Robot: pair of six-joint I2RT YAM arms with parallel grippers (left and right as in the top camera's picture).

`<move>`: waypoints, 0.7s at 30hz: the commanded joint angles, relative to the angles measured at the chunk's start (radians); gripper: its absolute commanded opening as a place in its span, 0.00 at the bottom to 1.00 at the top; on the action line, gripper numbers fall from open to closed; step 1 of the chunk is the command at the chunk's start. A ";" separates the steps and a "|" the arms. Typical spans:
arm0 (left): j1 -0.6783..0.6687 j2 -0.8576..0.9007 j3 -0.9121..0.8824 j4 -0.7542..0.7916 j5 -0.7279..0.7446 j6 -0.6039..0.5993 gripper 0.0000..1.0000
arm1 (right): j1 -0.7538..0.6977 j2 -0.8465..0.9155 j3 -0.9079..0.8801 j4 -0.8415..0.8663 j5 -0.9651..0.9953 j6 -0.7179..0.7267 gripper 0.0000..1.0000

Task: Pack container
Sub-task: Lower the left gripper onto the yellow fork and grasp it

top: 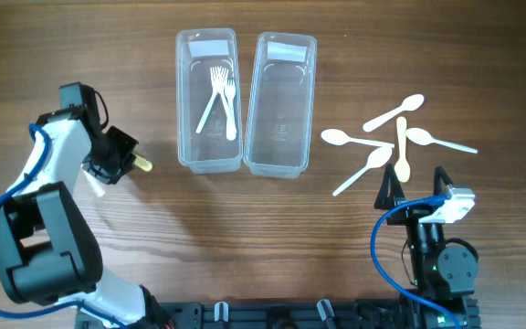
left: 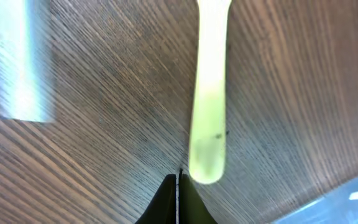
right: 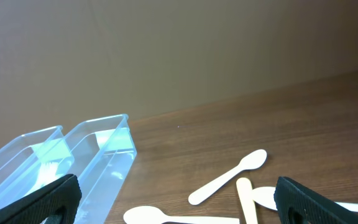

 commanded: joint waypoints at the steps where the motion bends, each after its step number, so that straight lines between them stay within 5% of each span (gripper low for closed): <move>1: -0.009 -0.053 0.071 -0.008 -0.013 0.002 0.04 | 0.002 -0.006 -0.001 0.005 0.017 0.014 1.00; 3: -0.020 -0.066 0.099 -0.007 -0.016 0.008 0.04 | 0.002 -0.006 -0.001 0.006 0.017 0.015 1.00; 5: -0.024 -0.063 0.103 -0.008 -0.030 0.009 0.54 | 0.002 -0.006 -0.001 0.006 0.017 0.015 1.00; 6: -0.024 -0.055 0.103 -0.003 -0.079 0.008 0.66 | 0.002 -0.006 -0.001 0.006 0.017 0.015 1.00; 9: 0.023 0.018 0.102 0.054 -0.189 -0.055 0.62 | 0.002 -0.006 -0.001 0.006 0.017 0.014 1.00; 17: 0.066 0.253 0.102 0.262 -0.026 -0.013 0.57 | 0.002 -0.006 -0.001 0.006 0.017 0.014 1.00; 18: 0.066 0.274 0.102 0.253 -0.019 -0.013 0.53 | 0.002 -0.006 -0.001 0.005 0.017 0.015 1.00; 21: 0.066 0.272 0.102 0.225 0.005 -0.013 0.20 | 0.002 -0.006 -0.001 0.006 0.017 0.015 1.00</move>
